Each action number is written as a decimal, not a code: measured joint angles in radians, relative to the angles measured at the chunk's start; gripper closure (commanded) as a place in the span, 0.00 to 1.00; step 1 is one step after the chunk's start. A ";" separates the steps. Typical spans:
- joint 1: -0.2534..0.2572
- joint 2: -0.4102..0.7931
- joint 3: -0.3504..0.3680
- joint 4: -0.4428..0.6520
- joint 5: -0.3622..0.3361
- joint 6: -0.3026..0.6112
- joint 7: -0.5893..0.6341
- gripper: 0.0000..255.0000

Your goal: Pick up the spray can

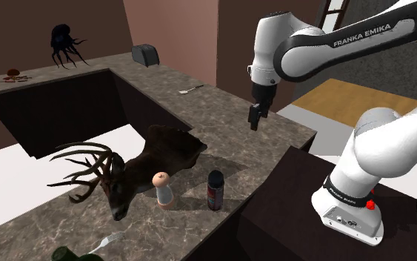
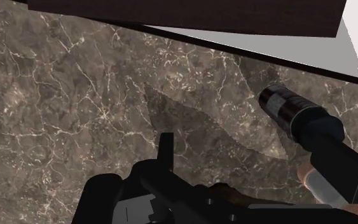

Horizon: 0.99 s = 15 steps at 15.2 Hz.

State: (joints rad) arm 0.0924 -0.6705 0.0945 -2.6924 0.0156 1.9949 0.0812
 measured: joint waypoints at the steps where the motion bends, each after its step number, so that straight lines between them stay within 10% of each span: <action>1: 0.008 0.020 0.009 -0.016 0.009 0.041 0.008 0.00; 15: 0.115 0.473 0.187 -0.053 0.093 0.599 0.175 0.00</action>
State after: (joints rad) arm 0.2072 -0.1974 0.2812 -2.7458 0.1089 2.5938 0.2562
